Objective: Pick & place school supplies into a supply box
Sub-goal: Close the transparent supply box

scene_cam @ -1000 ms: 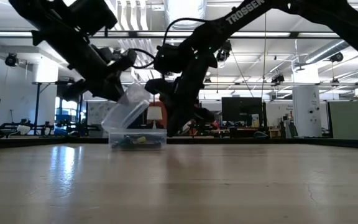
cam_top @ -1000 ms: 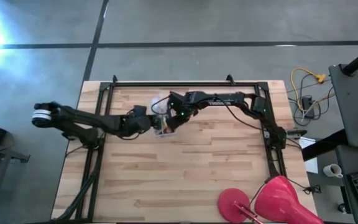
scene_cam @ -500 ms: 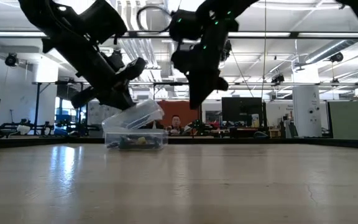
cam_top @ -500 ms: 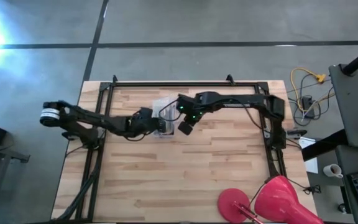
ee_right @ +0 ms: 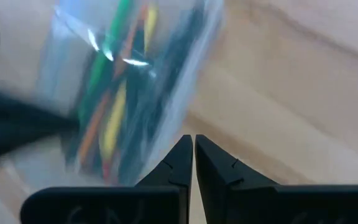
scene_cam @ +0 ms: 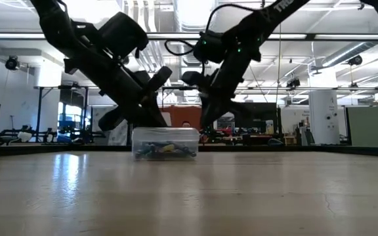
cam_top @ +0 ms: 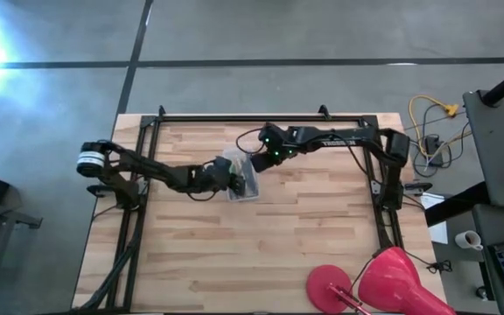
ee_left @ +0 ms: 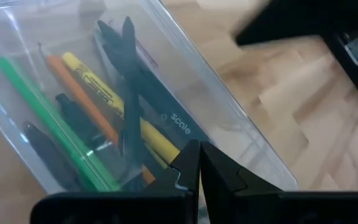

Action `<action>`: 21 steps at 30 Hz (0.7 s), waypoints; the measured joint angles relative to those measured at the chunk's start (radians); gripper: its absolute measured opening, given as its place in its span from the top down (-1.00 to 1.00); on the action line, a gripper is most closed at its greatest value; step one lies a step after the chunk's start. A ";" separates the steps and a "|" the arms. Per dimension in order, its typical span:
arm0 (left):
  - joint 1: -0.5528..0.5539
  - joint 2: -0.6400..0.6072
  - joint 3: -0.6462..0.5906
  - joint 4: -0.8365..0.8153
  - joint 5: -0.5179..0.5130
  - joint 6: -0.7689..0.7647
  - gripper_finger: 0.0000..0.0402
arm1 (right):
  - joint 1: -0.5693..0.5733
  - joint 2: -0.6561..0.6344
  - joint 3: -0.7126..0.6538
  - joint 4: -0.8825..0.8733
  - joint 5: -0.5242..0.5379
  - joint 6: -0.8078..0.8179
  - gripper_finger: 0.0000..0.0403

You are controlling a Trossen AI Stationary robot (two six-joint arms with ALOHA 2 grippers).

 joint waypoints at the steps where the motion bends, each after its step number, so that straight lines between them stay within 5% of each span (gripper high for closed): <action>1: -0.003 -0.004 0.000 -0.003 0.007 0.000 1.00 | -0.007 0.009 0.000 0.020 -0.001 0.009 0.94; 10: -0.004 -0.014 0.025 -0.047 0.028 0.000 1.00 | 0.004 0.152 0.081 0.051 -0.114 0.042 0.94; 21: -0.007 -0.086 0.023 -0.091 0.046 0.063 1.00 | 0.013 0.128 0.107 -0.071 -0.018 -0.035 0.94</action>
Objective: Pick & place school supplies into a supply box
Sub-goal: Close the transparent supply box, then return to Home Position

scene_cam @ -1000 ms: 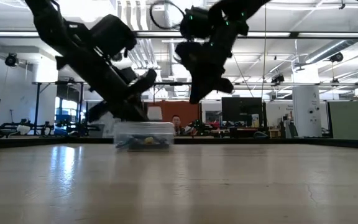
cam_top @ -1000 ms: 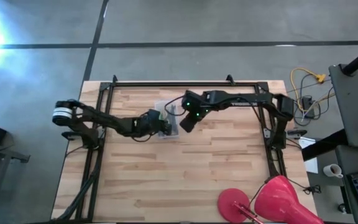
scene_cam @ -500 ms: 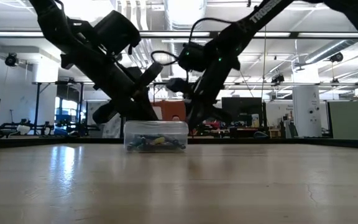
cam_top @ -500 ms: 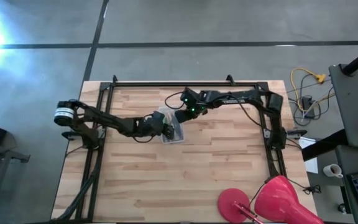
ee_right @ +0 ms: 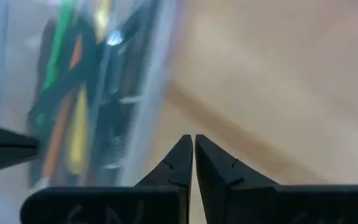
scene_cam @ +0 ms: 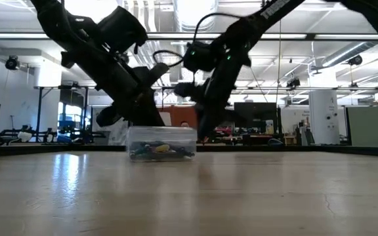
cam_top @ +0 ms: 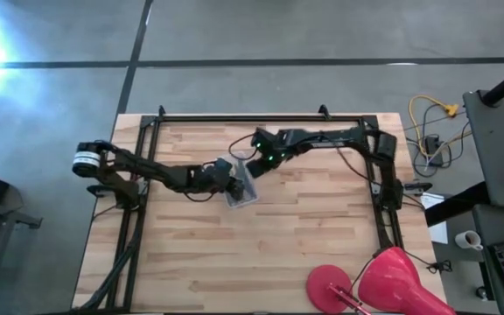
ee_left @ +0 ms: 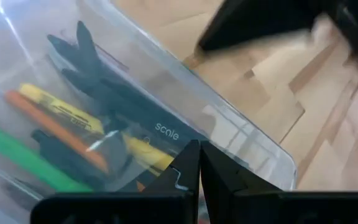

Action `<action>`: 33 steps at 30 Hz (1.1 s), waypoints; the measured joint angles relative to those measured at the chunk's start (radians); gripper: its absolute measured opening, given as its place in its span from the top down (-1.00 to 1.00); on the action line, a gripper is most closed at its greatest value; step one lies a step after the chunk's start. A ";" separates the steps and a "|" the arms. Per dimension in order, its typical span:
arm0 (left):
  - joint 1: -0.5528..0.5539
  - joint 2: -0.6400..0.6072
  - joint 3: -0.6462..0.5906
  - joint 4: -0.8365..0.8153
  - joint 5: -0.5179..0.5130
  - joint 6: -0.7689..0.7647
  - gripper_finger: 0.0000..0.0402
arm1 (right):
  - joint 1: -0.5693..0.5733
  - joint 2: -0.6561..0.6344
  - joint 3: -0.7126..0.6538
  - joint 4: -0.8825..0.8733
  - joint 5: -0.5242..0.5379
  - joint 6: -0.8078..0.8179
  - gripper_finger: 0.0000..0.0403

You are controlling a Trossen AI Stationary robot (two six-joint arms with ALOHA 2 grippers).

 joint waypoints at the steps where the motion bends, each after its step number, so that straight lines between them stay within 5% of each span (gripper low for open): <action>1: 0.000 -0.026 -0.004 -0.014 -0.002 0.026 1.00 | -0.005 -0.024 0.000 -0.033 0.037 -0.019 0.94; 4: -0.003 -0.138 -0.006 -0.043 -0.014 0.106 1.00 | -0.011 -0.111 0.000 -0.100 0.141 -0.098 0.94; 15: -0.052 -0.729 -0.005 -0.115 -0.021 0.276 1.00 | 0.019 -0.602 0.001 -0.161 0.205 -0.757 0.94; 23: -0.113 -0.972 -0.127 -0.104 0.032 0.360 1.00 | 0.047 -0.939 -0.101 -0.127 0.063 -0.603 0.94; 28: -0.172 -1.032 -0.276 0.010 0.051 0.352 1.00 | 0.056 -1.094 -0.411 0.172 -0.205 -0.443 0.94; 33: -0.200 -1.123 -0.417 0.183 0.059 0.393 1.00 | 0.073 -1.219 -0.744 0.544 -0.219 -0.262 0.94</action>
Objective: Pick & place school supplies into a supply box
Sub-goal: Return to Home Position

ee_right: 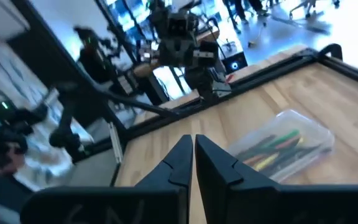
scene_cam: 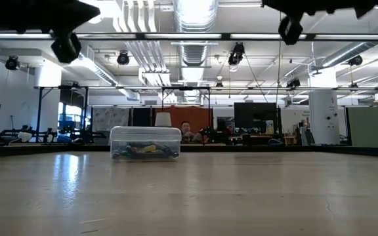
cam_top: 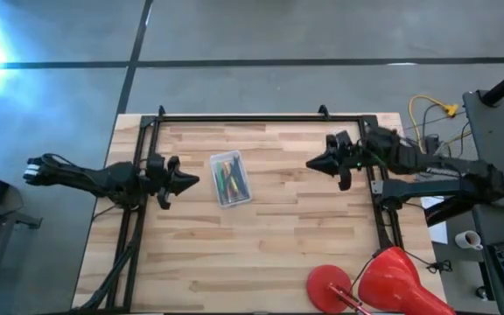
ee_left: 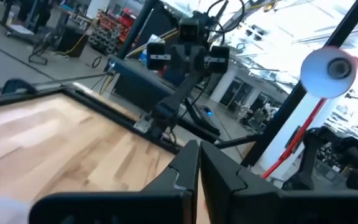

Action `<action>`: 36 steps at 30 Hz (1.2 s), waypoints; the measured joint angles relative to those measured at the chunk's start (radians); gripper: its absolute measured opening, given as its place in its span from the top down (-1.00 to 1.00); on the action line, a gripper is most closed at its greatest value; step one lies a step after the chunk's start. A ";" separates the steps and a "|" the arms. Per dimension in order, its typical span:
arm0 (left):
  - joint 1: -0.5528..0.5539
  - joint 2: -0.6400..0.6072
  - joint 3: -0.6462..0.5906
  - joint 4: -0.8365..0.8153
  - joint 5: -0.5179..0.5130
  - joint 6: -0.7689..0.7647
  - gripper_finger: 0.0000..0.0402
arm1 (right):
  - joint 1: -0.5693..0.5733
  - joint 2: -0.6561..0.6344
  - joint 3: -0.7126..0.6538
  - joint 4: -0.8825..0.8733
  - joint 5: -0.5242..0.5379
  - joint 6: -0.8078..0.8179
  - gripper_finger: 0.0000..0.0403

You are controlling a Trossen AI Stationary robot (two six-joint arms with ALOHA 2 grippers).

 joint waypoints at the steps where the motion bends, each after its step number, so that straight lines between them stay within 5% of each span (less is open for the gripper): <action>1: -0.001 -0.028 -0.027 0.000 0.000 0.000 1.00 | 0.000 -0.023 -0.054 0.059 0.001 0.026 0.94; 13: -0.002 -0.343 -0.258 0.004 0.017 0.000 1.00 | 0.000 -0.359 -0.433 0.243 0.003 0.093 0.94; 17: -0.002 -0.427 -0.232 -0.142 0.017 0.000 1.00 | 0.000 -0.451 -0.509 0.239 0.003 0.092 0.94; 25: -0.001 -0.382 -0.211 -0.213 0.012 -0.001 1.00 | -0.001 -0.587 -0.609 0.240 0.003 0.065 0.94; 36: -0.001 -0.235 -0.213 -0.222 0.014 -0.001 1.00 | -0.001 -0.591 -0.676 0.232 0.002 0.063 0.94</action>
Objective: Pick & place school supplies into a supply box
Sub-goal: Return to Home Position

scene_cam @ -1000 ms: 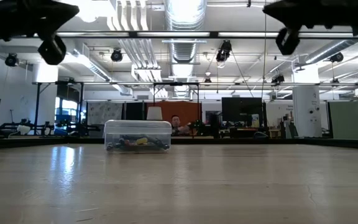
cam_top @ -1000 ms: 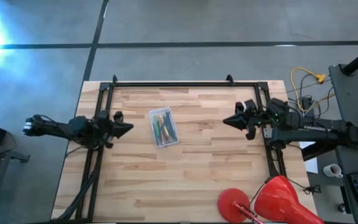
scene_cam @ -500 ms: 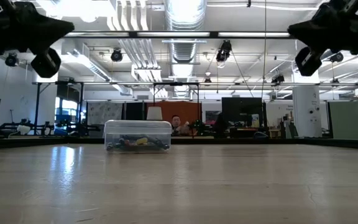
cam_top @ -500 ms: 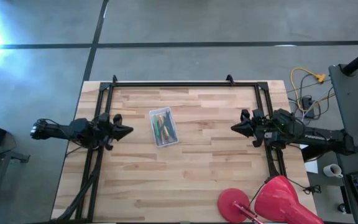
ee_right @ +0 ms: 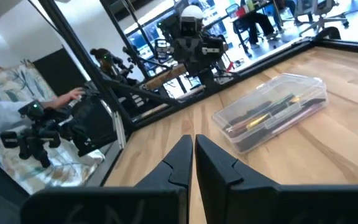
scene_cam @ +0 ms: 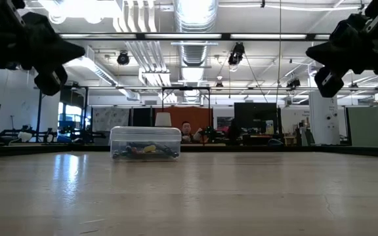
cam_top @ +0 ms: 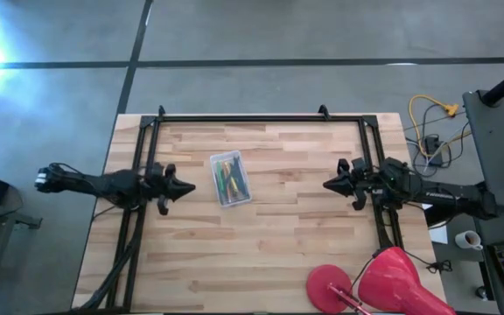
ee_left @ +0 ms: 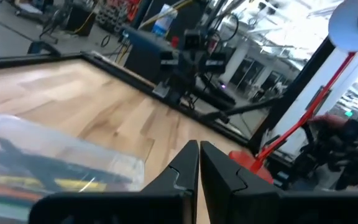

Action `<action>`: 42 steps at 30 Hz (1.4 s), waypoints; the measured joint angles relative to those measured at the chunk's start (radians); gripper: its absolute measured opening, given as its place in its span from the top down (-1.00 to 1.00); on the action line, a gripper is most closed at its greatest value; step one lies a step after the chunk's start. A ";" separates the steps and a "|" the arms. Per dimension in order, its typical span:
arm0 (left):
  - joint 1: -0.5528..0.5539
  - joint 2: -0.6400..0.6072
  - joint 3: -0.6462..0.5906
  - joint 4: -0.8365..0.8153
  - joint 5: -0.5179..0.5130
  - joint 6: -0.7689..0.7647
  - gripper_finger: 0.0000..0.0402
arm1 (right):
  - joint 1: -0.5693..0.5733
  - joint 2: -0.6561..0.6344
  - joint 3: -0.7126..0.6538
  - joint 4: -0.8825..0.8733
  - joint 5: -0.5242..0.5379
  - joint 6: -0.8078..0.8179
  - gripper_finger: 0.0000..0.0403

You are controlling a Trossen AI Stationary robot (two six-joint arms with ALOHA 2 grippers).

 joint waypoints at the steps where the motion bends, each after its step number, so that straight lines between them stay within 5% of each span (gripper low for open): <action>1: -0.001 0.001 -0.008 0.002 0.000 0.000 1.00 | 0.000 -0.001 0.000 0.000 0.000 0.000 0.94; 13: 0.123 -0.192 -0.046 -0.038 0.008 -0.004 1.00 | 0.000 -0.154 -0.019 -0.009 0.000 0.000 0.94; 42: 0.151 -0.190 -0.047 -0.051 0.005 -0.004 1.00 | 0.038 -0.220 -0.019 0.001 -0.002 0.000 0.94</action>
